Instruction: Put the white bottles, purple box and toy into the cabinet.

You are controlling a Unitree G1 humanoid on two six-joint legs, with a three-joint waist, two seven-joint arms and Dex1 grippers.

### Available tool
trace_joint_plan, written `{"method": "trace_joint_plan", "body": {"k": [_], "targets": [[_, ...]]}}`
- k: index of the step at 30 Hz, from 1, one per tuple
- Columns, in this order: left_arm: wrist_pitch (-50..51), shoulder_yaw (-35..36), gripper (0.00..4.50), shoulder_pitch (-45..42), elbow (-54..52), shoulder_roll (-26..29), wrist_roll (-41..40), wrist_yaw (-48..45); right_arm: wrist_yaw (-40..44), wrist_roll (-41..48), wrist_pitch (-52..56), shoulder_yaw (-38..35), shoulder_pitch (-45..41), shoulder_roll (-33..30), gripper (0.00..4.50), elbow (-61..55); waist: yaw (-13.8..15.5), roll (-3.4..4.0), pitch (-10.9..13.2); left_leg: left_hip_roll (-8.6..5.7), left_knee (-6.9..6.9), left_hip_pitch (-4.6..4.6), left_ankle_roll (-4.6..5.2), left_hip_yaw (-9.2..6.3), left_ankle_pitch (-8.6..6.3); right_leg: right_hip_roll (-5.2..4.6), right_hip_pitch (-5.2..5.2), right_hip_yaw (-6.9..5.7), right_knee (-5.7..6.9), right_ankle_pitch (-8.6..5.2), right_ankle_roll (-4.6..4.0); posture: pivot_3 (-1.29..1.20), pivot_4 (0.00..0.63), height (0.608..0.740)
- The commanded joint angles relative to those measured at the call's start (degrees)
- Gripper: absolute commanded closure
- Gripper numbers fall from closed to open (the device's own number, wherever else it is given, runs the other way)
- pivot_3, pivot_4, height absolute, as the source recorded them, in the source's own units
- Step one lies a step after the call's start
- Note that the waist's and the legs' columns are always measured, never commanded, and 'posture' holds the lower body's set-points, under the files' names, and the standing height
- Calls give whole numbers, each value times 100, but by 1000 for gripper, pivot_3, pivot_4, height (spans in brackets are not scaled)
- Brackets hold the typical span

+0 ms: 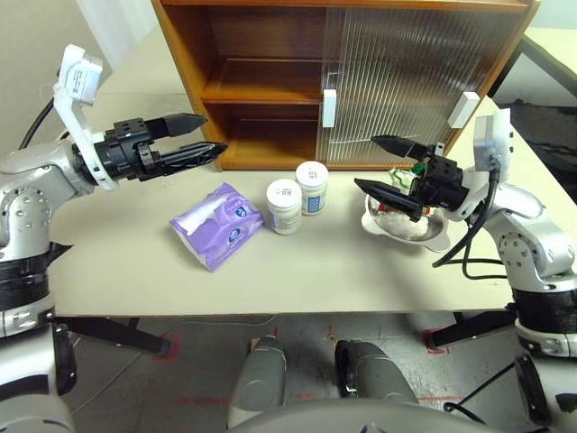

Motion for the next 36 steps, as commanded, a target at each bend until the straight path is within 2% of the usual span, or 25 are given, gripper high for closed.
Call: {"method": "trace_joint_plan", "body": {"k": [1,6,13,16,21,23,25,36], "targets": [[457,-25,26,240,-407,289,-176,-21,74,-41,-67,48,-27,15,0,47,11,-1,-1,0,-2,-1,-3,2,0,1,-8,6,0,0,-4,159,105,740],[902,-68,26,508,-625,410,-228,210,86,-54,-82,34,-25,29,0,53,40,-1,-1,1,-21,-2,-14,8,1,2,-26,15,2,26,-85,152,109,740],[1172,-109,26,1100,-1046,649,-177,350,93,-47,-82,-5,30,11,0,25,50,-2,-1,10,-51,5,-37,13,14,9,-43,21,7,21,-98,150,112,740],[1006,-249,26,1349,-1276,839,209,550,89,-53,-81,-6,37,13,0,28,48,-1,-1,11,-52,7,-41,13,15,10,-44,22,10,20,-97,150,112,740],[878,-309,26,1556,-1309,1063,378,402,93,-46,-74,-13,40,9,0,38,47,-1,-1,16,-52,8,-62,10,6,10,-45,23,11,12,-84,151,114,740],[809,-330,26,1663,-1332,1130,425,337,90,-51,-79,-11,34,14,0,47,43,-1,-1,18,-54,7,-103,10,-18,9,-50,27,11,12,-84,151,114,740],[684,-390,26,1762,-1333,1124,500,305,83,-54,-80,-3,28,25,0,47,43,-1,-1,21,-55,7,-126,6,-33,9,-53,32,12,12,-85,148,112,740],[-174,-951,26,2324,-1185,858,1250,372,23,-48,-51,-45,79,-16,0,-54,26,0,-1,33,-56,6,-112,0,-22,12,-66,34,17,21,-104,122,111,740]]}}
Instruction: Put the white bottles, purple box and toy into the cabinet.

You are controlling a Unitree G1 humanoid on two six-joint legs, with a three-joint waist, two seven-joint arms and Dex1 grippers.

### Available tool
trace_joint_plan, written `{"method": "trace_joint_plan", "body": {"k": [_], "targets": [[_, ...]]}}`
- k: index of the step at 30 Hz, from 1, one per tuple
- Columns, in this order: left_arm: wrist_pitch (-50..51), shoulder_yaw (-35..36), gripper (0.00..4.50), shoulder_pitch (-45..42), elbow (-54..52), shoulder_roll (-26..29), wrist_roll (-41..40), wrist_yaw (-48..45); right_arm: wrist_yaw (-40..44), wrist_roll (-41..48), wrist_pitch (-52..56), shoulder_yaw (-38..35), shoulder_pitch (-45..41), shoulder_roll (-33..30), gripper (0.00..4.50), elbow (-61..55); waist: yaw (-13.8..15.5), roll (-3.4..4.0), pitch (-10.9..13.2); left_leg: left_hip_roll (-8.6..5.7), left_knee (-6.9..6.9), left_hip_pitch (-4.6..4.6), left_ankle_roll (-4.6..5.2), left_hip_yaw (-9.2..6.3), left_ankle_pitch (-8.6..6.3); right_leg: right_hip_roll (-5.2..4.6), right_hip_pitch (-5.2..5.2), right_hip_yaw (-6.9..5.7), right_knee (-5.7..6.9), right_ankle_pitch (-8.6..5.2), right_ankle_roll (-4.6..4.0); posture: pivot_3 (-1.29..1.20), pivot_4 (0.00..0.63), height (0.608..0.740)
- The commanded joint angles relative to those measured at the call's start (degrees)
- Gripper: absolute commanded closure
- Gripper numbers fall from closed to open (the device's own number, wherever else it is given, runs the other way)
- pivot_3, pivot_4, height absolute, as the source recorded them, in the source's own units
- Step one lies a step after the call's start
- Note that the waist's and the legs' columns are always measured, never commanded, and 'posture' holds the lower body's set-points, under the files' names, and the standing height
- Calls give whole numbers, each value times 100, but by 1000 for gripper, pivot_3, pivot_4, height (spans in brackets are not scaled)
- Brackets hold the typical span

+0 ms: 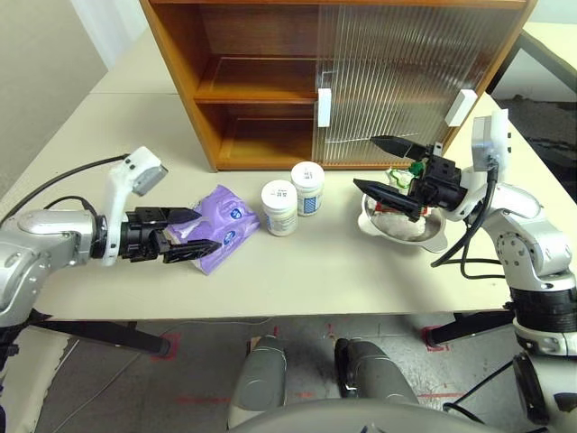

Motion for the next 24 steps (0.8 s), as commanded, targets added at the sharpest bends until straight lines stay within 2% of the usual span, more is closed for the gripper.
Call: {"method": "trace_joint_plan", "body": {"k": [1,5,8,12,15,22,24], "targets": [[-463,-270,26,133,123,-162,409,72,-30,-31,-30,-28,77,-30,0,-86,1,0,0,0,0,-1,0,0,0,0,0,0,0,0,0,120,111,740],[-863,-469,26,192,349,-344,783,131,-75,-23,-28,-34,98,-25,0,-125,-12,0,0,-1,0,0,-1,0,0,0,0,1,1,-1,2,116,109,740],[-1579,-743,26,171,733,-641,1350,342,-104,-18,-31,-39,117,-23,0,-153,-19,6,-4,-1,0,1,0,0,0,-1,0,3,2,-2,4,113,111,740],[-2025,-859,26,-11,1321,-910,1562,192,-127,-18,-32,-44,107,-23,0,-156,-23,9,-6,0,0,2,3,-3,1,0,0,2,5,-4,7,113,112,740],[-2354,-921,645,-114,1610,-905,1734,-4,-128,-21,-40,-46,98,-23,0,-143,-29,11,-8,0,0,4,4,-6,2,0,0,5,12,-4,7,113,113,740],[-2571,-768,2999,-695,1768,-993,1516,-505,-136,-48,-66,-19,60,12,0,-88,-29,14,-9,0,-1,0,-3,-23,2,-1,3,5,19,-3,7,118,115,740],[-2751,-659,3719,-1128,1791,-1045,1352,-737,-139,-62,-82,5,36,40,0,-55,-27,14,-9,0,-1,-1,-4,-32,2,-1,4,3,19,-3,6,118,115,740]]}}
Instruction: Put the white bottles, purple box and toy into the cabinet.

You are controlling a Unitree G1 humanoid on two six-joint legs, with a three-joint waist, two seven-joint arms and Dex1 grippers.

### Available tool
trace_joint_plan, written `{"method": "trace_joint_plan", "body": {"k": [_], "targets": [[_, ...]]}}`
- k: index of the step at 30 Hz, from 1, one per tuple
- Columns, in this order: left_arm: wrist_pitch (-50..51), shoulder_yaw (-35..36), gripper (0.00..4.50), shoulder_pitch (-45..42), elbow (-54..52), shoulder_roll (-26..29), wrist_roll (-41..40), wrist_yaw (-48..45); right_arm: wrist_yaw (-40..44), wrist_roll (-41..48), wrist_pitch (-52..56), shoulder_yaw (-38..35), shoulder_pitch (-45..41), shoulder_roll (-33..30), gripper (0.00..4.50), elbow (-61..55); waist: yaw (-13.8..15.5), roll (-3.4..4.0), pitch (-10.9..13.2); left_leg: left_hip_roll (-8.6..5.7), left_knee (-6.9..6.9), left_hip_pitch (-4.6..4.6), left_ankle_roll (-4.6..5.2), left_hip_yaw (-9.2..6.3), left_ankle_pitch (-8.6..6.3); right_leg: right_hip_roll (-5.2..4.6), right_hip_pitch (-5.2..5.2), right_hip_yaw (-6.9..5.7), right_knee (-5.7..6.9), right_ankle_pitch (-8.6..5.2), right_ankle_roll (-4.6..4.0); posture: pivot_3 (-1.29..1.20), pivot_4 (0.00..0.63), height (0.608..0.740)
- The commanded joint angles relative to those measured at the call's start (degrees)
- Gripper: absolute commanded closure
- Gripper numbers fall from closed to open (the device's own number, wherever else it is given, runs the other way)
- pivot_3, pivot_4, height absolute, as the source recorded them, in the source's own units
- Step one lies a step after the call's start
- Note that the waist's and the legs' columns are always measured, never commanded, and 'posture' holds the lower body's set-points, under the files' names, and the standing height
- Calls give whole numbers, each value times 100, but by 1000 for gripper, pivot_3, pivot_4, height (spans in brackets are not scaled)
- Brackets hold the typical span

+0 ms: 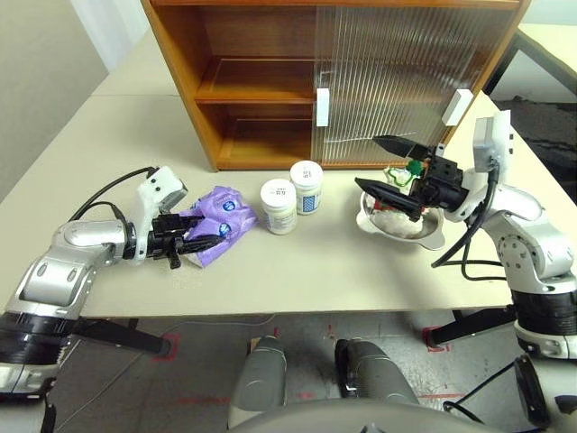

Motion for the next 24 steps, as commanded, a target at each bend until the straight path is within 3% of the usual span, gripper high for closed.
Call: {"method": "trace_joint_plan", "body": {"k": [1,2,3,6,13,24], "targets": [[-289,170,4094,-584,70,-81,-268,-398,-2,-62,-87,40,-44,48,0,25,8,-1,0,0,0,-2,0,-3,0,0,0,-1,1,0,0,118,115,740],[-375,185,4470,-783,118,-55,-309,-563,-5,-66,-89,48,-54,61,0,33,7,-3,0,0,0,-4,0,-8,1,0,0,-4,1,0,0,122,116,740],[-481,177,4493,-927,180,-21,-307,-710,-7,-71,-90,52,-62,71,0,37,2,-2,0,0,0,-4,2,-9,2,0,0,-4,1,0,0,122,116,740],[-677,140,4493,-1170,354,24,-232,-950,-4,-80,-92,53,-77,88,0,49,-12,0,-1,0,0,-5,63,-8,38,1,0,-3,0,-3,4,124,116,740],[-861,54,4493,-2250,990,66,-234,-1653,11,-113,-125,87,-143,142,0,128,-16,-4,1,-4,0,-24,73,-8,44,4,-6,-17,-10,3,-7,126,116,740],[-1880,-167,4493,-3785,2311,-449,137,-2131,-6,-150,-171,120,-180,198,0,179,16,-5,1,-11,7,-35,96,-8,57,0,0,-14,-16,-11,35,118,114,740]]}}
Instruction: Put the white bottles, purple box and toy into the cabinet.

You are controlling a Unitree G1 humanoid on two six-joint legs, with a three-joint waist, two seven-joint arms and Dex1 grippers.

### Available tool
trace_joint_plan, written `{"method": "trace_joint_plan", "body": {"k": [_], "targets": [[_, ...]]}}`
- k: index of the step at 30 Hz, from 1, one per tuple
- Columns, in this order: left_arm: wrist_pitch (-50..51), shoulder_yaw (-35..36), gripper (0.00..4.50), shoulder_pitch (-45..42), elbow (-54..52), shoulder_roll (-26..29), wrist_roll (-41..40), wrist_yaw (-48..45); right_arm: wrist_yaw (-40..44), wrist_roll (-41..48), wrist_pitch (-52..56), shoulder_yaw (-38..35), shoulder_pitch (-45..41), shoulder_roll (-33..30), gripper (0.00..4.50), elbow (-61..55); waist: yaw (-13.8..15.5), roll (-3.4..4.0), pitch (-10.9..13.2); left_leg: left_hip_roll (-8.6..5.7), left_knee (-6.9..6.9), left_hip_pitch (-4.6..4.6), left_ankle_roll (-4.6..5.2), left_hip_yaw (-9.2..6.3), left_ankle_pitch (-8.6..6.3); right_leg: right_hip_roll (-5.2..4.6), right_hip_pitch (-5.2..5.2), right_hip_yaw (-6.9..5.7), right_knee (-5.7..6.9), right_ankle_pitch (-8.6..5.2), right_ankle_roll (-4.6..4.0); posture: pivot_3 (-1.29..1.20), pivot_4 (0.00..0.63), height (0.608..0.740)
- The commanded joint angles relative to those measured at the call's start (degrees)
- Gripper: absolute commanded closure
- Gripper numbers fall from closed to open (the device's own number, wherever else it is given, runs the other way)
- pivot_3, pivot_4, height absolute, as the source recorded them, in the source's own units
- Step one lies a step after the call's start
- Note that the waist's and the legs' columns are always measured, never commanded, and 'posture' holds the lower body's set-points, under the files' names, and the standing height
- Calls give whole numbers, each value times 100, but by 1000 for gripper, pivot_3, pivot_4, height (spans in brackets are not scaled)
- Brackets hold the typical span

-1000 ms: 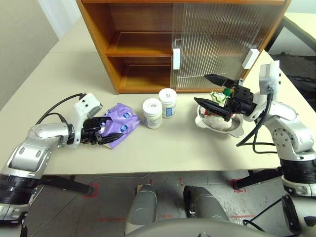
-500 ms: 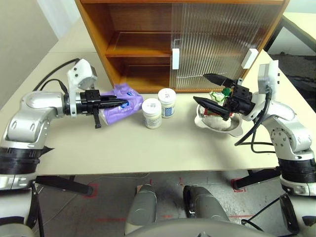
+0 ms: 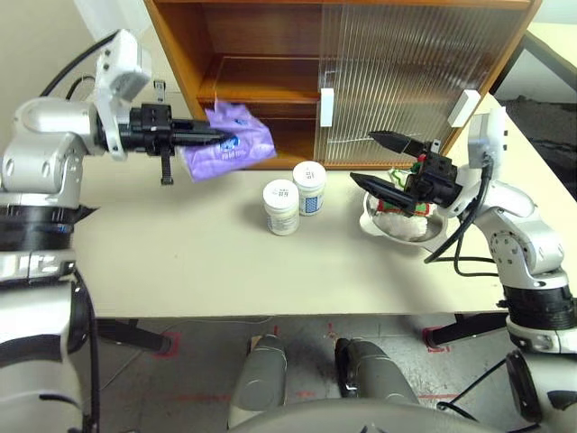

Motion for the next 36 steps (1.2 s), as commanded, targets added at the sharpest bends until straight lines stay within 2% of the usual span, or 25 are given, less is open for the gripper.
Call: {"method": "trace_joint_plan", "body": {"k": [1,17,29,36], "targets": [[-519,-115,4493,-376,520,-172,244,-121,9,-68,-63,48,-27,23,0,29,-2,0,0,0,0,1,1,0,1,0,0,0,0,1,2,118,114,740],[-2627,-338,4493,-1873,3066,-904,1122,-167,-98,-84,-105,47,46,40,0,-37,-12,-1,0,-4,10,-13,29,0,18,0,12,-6,-32,27,48,80,103,740],[-2236,-170,4493,-2465,3076,-1126,885,-609,-149,-102,-161,33,76,22,0,-23,-93,-1,-1,-17,24,-22,46,5,27,3,22,-20,-39,32,77,68,96,740],[-3058,-295,4493,-2638,3584,-1142,1315,-284,-179,-99,-182,39,73,37,0,-27,-115,-1,-1,-17,37,-20,52,5,27,3,28,-18,-38,33,82,65,97,740]]}}
